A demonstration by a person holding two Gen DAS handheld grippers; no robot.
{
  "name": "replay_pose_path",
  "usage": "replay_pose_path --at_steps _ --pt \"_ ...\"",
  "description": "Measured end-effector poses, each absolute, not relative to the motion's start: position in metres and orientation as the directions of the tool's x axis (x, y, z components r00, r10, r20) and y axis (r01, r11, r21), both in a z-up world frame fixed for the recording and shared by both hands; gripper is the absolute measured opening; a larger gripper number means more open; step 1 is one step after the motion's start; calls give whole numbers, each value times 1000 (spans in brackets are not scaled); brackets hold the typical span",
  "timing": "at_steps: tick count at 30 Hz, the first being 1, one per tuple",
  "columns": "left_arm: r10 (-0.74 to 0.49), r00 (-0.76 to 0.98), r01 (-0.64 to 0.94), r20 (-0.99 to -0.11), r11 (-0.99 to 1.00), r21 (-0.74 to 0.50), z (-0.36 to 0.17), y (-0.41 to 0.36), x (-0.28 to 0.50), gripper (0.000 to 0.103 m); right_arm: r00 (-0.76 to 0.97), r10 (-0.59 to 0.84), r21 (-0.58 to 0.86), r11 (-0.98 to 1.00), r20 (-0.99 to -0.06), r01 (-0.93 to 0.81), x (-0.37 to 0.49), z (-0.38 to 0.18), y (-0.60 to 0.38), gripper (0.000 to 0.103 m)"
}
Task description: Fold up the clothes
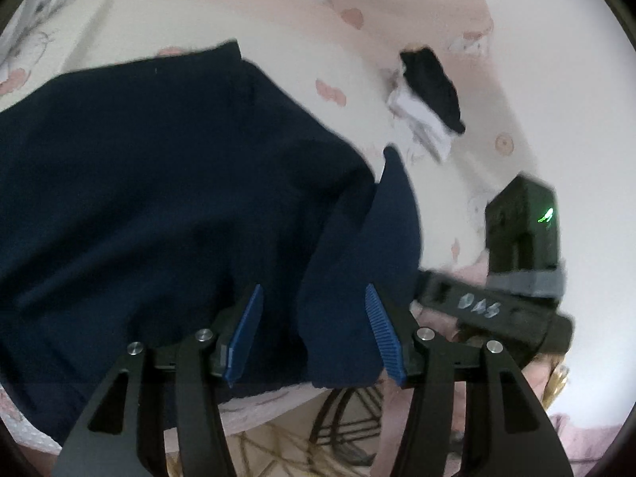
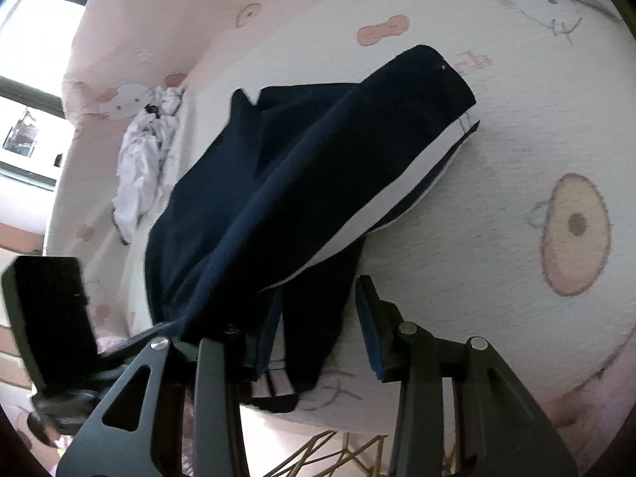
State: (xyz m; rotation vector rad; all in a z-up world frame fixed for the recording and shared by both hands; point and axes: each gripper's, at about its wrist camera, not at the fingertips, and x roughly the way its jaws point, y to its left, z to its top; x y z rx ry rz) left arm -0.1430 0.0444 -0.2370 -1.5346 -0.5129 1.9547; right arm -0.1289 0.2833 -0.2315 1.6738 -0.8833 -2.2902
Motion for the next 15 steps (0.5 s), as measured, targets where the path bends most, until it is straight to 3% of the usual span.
replay_pose_path --at_steps 15 --pt "738 -166 -371 -653 -661 -652 -205 47 -135 60 -356 -472 562 -799 -807 -214 -137 -237 284 39"
